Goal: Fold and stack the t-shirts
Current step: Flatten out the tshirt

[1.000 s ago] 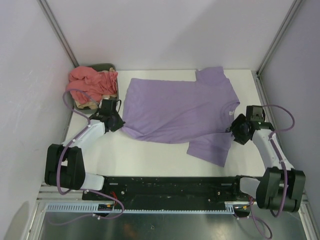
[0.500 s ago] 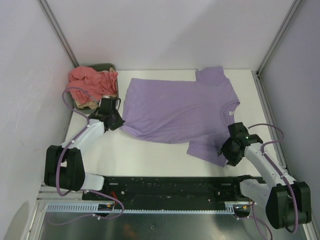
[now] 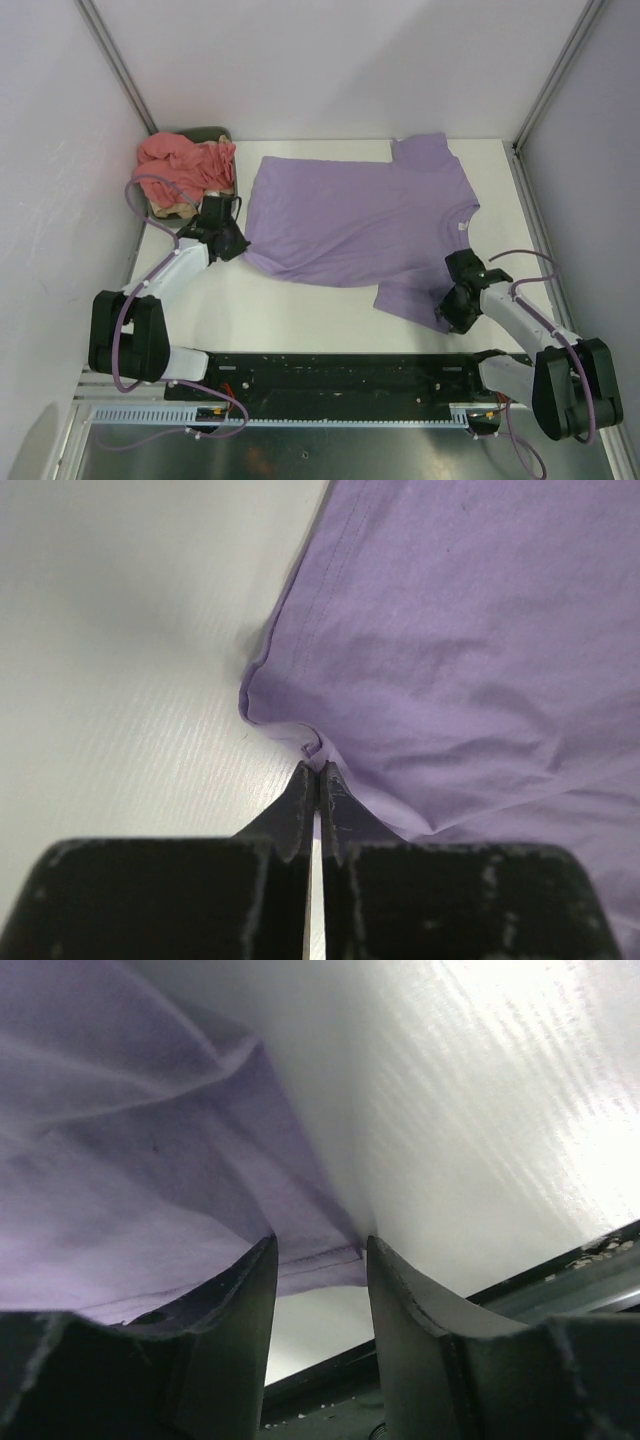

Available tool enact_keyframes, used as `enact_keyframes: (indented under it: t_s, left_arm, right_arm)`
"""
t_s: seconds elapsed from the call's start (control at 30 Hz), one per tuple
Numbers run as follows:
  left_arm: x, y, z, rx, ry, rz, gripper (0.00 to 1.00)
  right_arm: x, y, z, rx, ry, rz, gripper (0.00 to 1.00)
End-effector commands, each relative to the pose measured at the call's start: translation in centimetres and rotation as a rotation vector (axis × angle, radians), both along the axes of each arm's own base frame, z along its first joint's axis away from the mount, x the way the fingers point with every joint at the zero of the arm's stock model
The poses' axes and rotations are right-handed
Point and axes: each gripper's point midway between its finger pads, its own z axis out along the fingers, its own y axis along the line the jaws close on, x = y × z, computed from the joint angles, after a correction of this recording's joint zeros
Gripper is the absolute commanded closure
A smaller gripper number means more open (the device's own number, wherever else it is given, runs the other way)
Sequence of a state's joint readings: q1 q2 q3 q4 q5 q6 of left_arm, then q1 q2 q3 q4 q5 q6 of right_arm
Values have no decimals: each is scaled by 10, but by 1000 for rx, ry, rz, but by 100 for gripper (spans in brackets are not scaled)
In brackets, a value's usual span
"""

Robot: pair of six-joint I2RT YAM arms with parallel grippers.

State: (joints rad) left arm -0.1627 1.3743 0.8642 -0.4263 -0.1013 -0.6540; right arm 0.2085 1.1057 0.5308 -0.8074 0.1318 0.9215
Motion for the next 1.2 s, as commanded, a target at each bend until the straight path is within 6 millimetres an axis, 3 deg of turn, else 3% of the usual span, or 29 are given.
enact_keyframes:
  t_s: [0.0,0.1,0.2,0.47,0.67,0.97,1.17]
  left_arm:
    - [8,3,14,8,-46,-1,100]
    - [6,5,12,14,-42,7,100]
    - [5,7,11,20,-39,16,100]
    - [-1,9,4,15,-21,46,100]
    - [-19,9,-16,-13,34,95,100]
    - [-44,13,-37,-15,84,132,88]
    - [-52,16,-36,-5,77,133,61]
  right_arm:
    - [4,9,-2,-3,-28,4,65]
    - [-1,9,2,7,-20,5,91]
    - [-4,9,15,44,-39,-2,99]
    - [0,-4,85,111,-163,-42,100]
    - [-5,-14,119,129,-204,-65,100]
    - [-19,-20,130,110,-175,-50,100]
    - [-28,-25,127,84,-139,-31,100]
